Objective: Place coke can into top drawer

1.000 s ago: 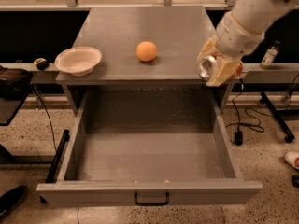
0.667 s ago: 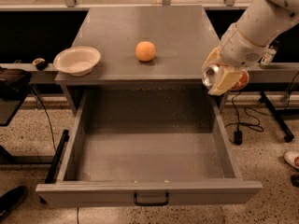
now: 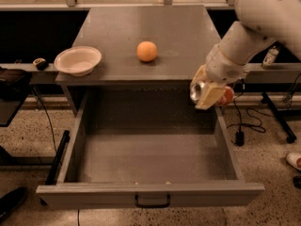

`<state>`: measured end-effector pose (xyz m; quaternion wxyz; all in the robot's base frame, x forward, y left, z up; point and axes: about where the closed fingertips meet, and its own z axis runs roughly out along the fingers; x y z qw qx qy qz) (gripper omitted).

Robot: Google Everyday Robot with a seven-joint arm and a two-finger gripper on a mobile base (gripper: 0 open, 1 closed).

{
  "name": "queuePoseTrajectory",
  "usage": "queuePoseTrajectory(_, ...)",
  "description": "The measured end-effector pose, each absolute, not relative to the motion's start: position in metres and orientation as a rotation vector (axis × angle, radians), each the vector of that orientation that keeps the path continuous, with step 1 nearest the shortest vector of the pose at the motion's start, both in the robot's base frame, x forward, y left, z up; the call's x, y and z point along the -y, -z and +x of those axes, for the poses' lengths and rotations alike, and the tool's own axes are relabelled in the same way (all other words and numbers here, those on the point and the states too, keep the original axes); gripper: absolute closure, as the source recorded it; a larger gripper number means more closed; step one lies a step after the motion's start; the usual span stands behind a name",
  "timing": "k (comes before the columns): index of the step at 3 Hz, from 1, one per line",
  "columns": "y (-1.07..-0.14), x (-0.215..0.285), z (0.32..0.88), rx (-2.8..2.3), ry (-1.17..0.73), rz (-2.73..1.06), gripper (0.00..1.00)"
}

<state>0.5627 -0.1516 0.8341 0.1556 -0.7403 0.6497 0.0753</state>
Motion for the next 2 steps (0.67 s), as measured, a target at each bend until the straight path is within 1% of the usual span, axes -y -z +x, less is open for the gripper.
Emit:
queuePoseTrajectory(1,-0.767,0.124,0.56,-1.99,-0.29,-2.074,1.0)
queuePoseTrajectory(2,-0.708,0.106,0.553,-2.138,-0.301,-2.037,1.0)
